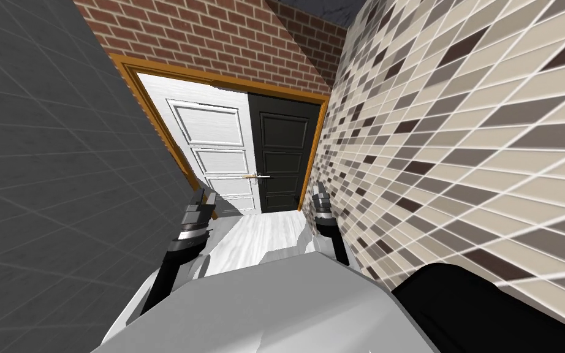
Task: Pull the door open
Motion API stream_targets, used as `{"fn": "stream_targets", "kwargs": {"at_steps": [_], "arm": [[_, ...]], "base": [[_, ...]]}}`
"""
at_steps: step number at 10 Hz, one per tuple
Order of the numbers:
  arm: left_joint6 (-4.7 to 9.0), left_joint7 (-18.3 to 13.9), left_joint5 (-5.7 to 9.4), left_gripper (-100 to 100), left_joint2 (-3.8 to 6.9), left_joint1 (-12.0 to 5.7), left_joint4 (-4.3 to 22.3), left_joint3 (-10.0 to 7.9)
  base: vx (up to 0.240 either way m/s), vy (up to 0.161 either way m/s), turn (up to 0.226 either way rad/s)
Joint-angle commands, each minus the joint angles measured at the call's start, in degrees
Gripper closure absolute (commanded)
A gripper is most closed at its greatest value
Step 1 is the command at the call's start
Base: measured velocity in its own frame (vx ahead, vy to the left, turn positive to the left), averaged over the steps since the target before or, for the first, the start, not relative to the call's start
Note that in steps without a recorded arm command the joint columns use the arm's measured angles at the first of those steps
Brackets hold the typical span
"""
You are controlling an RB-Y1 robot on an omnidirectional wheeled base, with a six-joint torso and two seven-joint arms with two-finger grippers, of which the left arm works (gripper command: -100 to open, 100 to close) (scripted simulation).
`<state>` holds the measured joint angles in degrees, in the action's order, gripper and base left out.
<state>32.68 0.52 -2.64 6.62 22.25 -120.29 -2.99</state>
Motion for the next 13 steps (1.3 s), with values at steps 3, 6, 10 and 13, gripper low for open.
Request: {"fn": "stream_targets", "kwargs": {"at_steps": [3,6,10,13], "arm": [[-0.74,-0.9,0.69,-100,0.92,-1.06,3.4,-0.55],[-1.71,-2.0,1.47,-100,1.97,-2.72,7.6,-1.2],[-3.07,-3.4,2.56,-100,3.43,-5.05,13.6,-2.11],[-4.11,-4.5,3.4,-100,4.53,-6.84,18.1,-2.81]], "base": [[0.086,0.002,-0.052],[0.081,0.003,-0.067],[0.101,0.012,-0.072],[0.101,0.008,-0.079]]}}
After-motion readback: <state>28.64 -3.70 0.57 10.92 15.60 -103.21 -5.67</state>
